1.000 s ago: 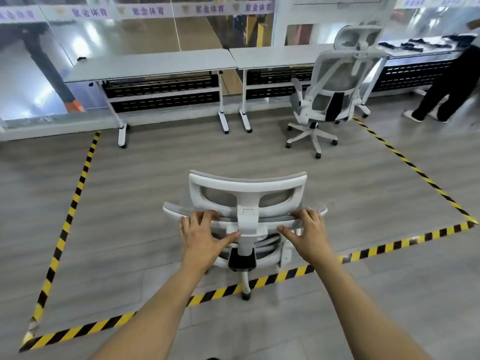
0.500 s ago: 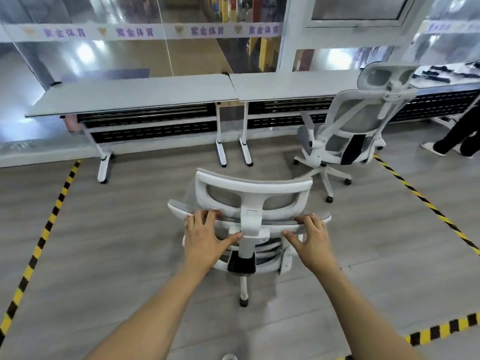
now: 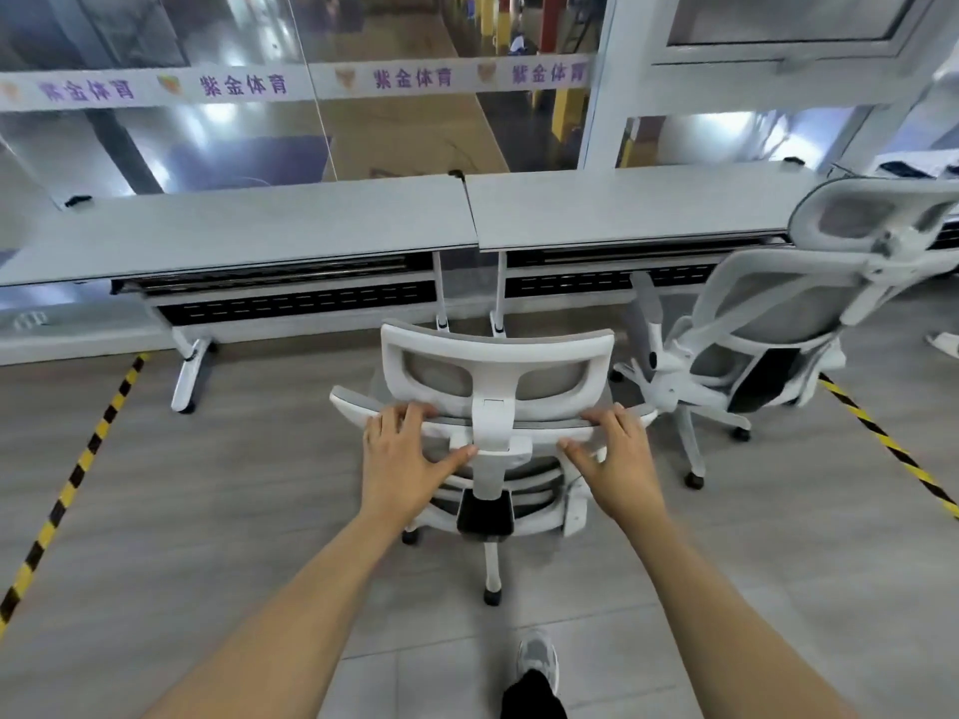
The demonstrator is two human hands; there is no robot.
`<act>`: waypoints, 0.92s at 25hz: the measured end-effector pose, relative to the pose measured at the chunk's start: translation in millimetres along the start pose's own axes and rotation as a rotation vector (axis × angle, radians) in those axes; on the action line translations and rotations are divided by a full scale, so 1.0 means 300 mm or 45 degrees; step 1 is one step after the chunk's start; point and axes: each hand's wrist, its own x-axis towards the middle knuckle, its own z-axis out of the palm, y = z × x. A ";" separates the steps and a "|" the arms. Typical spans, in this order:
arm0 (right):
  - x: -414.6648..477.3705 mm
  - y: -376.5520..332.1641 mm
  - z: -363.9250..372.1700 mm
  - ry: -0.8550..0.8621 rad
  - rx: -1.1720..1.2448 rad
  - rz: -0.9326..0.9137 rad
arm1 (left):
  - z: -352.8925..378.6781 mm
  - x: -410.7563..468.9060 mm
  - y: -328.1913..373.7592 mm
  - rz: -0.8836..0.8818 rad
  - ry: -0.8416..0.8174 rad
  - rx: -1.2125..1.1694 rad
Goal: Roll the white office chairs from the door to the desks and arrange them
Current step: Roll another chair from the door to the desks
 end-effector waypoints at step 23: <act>0.924 0.102 0.065 -0.121 -0.206 -0.098 | 0.195 0.794 0.180 -0.102 -0.330 0.187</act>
